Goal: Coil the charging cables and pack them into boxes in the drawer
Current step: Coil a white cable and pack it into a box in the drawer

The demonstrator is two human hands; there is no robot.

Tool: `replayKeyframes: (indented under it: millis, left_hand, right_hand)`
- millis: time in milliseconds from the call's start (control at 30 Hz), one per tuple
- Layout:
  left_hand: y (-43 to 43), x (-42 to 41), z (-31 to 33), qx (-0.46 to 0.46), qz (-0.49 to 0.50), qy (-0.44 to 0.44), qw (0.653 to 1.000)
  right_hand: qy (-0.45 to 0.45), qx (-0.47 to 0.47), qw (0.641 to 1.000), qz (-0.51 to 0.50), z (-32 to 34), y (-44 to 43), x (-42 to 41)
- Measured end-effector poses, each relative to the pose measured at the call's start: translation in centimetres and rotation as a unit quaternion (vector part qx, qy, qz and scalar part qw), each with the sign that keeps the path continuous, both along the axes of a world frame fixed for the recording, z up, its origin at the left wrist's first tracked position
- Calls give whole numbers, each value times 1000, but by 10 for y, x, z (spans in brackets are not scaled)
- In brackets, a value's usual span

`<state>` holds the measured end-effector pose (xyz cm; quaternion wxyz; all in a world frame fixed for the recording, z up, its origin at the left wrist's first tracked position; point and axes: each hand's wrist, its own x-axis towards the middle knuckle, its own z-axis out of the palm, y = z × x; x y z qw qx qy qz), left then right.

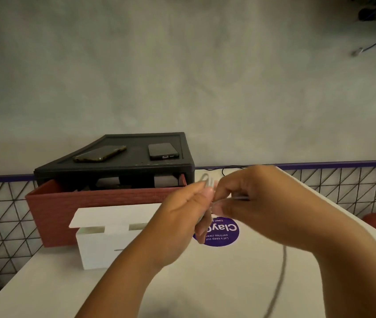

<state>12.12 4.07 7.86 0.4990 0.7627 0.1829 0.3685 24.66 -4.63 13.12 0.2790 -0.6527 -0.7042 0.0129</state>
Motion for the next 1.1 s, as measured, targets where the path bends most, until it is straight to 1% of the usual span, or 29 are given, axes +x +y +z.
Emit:
replayKeyframes:
  millis: [67,133,233,300,433,567,633,733,833,900,967,1033,1100]
  left_hand:
    - [-1,0,2,-2,-23,2,1000]
    - [-1,-2,4,-17,-25,-10,999]
    - [2,-6,7,-31,-15,-46,998]
    - [3,-7,9,-67,-24,-85,994]
    - [3,-8,12,-168,-62,-177,968]
    - [8,-13,16,-280,-78,-263,920]
    - [12,-17,19,-304,-87,-303,899]
    - [19,-24,23,-307,-79,-353,880]
    - [24,-28,24,-296,-75,-366,879]
    - [24,-29,25,-290,-77,-353,886]
    - [25,-28,24,-296,-65,-335,892]
    - [23,-26,23,-308,-58,-326,892]
    - [20,-24,22,-316,-63,-317,892]
  right_hand:
    - [51,36,998,4,1,0,5]
    - [83,83,993,2,1,1,12]
    - [116,139,983,-9,-1,3,26]
    - [141,155,978,-20,-4,7,36]
    - [171,131,976,-24,-12,16,42]
    - [194,104,975,-18,-18,23,42]
    - [196,99,975,-32,-22,27,45]
    - [193,80,976,-66,-26,30,50]
    - [177,72,978,-84,-28,31,50]
    - [149,72,982,-92,-27,31,47]
    - [147,81,981,-101,-27,32,45]
    - [210,102,967,-98,-26,34,44]
    - [326,142,931,-79,-26,38,42]
